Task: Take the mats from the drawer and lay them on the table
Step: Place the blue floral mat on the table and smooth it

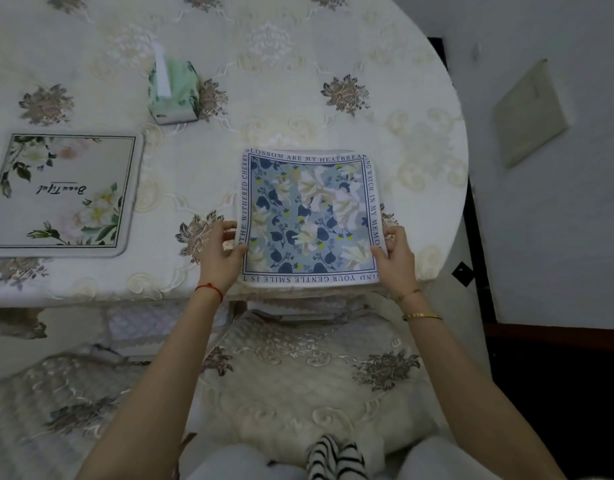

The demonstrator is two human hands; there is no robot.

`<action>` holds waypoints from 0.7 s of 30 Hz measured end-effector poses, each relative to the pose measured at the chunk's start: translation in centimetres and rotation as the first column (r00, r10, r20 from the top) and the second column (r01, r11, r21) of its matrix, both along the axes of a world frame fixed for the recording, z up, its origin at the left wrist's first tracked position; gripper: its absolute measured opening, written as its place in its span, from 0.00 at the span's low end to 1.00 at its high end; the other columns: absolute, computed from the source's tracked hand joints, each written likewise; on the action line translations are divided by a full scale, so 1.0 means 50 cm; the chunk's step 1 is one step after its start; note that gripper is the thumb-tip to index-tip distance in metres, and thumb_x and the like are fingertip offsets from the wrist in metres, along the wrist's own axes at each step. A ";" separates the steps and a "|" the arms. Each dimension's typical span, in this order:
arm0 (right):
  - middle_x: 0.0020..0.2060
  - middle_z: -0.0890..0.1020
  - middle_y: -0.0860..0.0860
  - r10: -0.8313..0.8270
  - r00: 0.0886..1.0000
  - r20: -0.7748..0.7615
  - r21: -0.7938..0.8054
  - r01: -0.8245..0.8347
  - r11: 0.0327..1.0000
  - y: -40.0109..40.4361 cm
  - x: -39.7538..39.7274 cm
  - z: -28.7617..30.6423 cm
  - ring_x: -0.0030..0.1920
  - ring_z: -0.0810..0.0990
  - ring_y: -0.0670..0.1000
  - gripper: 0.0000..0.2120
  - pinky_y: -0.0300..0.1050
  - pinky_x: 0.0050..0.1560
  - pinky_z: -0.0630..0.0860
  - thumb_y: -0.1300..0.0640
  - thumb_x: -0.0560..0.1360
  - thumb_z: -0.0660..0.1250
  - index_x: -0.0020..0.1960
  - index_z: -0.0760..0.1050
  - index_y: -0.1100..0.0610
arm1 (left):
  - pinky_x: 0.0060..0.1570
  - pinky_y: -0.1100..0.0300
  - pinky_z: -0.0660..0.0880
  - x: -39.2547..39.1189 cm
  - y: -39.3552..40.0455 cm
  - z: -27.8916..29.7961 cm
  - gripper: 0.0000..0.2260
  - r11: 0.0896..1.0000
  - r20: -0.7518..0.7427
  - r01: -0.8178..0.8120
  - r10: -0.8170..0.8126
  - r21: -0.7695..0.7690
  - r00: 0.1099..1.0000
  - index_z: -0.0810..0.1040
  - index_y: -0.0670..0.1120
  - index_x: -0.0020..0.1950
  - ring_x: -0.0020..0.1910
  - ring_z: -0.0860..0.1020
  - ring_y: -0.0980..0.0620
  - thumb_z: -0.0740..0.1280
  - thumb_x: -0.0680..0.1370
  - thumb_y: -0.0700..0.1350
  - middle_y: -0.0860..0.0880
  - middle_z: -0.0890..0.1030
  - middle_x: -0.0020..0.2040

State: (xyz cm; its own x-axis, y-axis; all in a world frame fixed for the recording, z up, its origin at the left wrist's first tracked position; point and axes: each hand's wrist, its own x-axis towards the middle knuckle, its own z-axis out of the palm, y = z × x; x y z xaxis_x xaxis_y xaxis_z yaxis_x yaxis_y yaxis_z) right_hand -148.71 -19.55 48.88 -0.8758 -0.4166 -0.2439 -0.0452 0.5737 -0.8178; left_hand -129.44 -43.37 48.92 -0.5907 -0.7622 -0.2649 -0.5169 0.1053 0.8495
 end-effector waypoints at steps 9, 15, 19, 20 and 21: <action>0.44 0.81 0.49 -0.034 0.999 -0.010 -0.193 0.031 0.981 0.109 0.091 0.064 0.39 0.81 0.33 0.11 0.27 0.38 0.75 0.71 0.79 0.61 0.58 0.66 0.61 | 0.51 0.51 0.81 0.100 0.115 0.063 0.14 0.990 -0.185 -0.047 0.072 0.134 0.980 0.70 0.46 0.62 0.52 0.82 0.52 0.64 0.79 0.35 0.49 0.83 0.54; 0.54 0.82 0.54 0.039 0.999 -0.036 -0.258 -0.047 0.965 0.169 0.148 0.092 0.53 0.83 0.45 0.16 0.49 0.58 0.79 0.71 0.77 0.63 0.62 0.72 0.58 | 0.54 0.58 0.79 0.188 0.196 0.092 0.16 0.985 -0.229 -0.153 0.169 0.085 0.959 0.73 0.42 0.66 0.53 0.81 0.58 0.64 0.79 0.34 0.47 0.82 0.55; 0.54 0.83 0.55 0.103 0.992 -0.069 -0.271 -0.118 0.955 0.214 0.182 0.103 0.54 0.83 0.51 0.15 0.56 0.55 0.80 0.68 0.77 0.64 0.64 0.73 0.60 | 0.55 0.64 0.78 0.256 0.271 0.118 0.17 0.971 -0.284 -0.228 0.240 0.077 0.928 0.74 0.44 0.65 0.53 0.81 0.61 0.64 0.78 0.31 0.52 0.81 0.55; 0.54 0.83 0.54 0.124 0.990 -0.074 -0.272 -0.139 0.952 0.226 0.191 0.106 0.53 0.83 0.51 0.15 0.56 0.55 0.81 0.68 0.77 0.65 0.64 0.73 0.60 | 0.53 0.66 0.78 0.274 0.295 0.127 0.17 0.966 -0.298 -0.243 0.257 0.082 0.919 0.74 0.44 0.65 0.53 0.81 0.62 0.64 0.78 0.31 0.54 0.81 0.55; 0.55 0.83 0.54 0.148 0.986 -0.073 -0.276 -0.163 0.947 0.238 0.200 0.109 0.54 0.83 0.51 0.16 0.56 0.55 0.81 0.67 0.77 0.65 0.64 0.73 0.60 | 0.51 0.68 0.78 0.294 0.317 0.134 0.17 0.962 -0.308 -0.259 0.273 0.084 0.911 0.73 0.44 0.65 0.52 0.81 0.63 0.63 0.78 0.31 0.55 0.81 0.54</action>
State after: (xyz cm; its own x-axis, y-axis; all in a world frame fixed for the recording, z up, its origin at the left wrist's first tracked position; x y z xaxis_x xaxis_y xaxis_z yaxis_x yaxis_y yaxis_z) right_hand -138.71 -7.67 54.32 -0.8027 -0.5939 -0.0541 -0.1615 0.3039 -0.9389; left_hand -114.73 -27.52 55.61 -0.4252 -0.8952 -0.1332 -0.2268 -0.0371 0.9732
